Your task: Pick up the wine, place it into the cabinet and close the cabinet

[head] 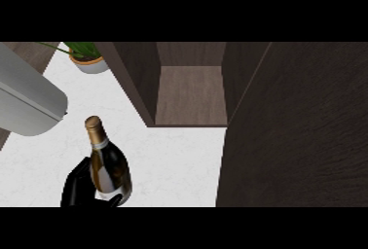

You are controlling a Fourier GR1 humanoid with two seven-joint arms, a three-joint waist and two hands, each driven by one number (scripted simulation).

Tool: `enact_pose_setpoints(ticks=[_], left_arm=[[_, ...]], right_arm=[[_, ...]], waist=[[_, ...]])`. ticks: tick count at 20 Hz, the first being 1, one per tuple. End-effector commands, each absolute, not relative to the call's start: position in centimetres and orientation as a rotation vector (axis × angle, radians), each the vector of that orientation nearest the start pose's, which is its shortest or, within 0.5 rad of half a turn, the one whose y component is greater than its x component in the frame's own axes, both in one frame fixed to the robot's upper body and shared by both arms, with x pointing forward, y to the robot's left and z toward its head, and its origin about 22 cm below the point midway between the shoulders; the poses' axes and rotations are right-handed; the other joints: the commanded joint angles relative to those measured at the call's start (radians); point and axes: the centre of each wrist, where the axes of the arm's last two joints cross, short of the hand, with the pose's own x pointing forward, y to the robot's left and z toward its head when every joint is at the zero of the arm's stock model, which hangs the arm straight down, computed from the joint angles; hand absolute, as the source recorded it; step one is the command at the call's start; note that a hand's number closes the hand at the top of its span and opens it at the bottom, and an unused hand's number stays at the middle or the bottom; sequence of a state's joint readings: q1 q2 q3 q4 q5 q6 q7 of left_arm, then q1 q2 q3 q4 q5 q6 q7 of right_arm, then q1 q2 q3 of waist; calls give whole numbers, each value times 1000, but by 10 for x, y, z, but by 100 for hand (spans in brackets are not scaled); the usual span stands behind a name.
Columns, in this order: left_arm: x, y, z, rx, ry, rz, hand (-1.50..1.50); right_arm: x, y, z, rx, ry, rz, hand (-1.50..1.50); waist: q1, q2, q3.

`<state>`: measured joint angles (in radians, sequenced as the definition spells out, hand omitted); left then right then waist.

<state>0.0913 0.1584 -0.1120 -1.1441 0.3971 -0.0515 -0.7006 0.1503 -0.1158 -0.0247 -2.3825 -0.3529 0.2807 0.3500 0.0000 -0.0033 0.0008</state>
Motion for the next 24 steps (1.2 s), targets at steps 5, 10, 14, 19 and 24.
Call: enact_pose_setpoints(ticks=[5, 10, 14, 19, 24], left_arm=[[172, 220, -59, -126, -1770, 240, 150], [186, 199, -28, -125, -1779, 226, 150], [197, 198, -8, -129, -1798, 196, 150], [208, 172, 9, -160, -1787, 175, 150], [233, 135, 27, -135, -1794, 161, 150]], right_arm=[[139, -255, 174, 352, -1943, 260, -150], [140, -257, 171, 361, -1952, 238, -150], [136, -257, 168, 331, -1958, 254, -150], [130, -257, 165, 335, -1948, 239, -150], [143, -267, 172, 311, -1964, 239, -150]], waist=[[1, 1, 0], [-2, 1, 0], [-4, 2, 0], [-6, 2, 0], [-7, 3, -1]])
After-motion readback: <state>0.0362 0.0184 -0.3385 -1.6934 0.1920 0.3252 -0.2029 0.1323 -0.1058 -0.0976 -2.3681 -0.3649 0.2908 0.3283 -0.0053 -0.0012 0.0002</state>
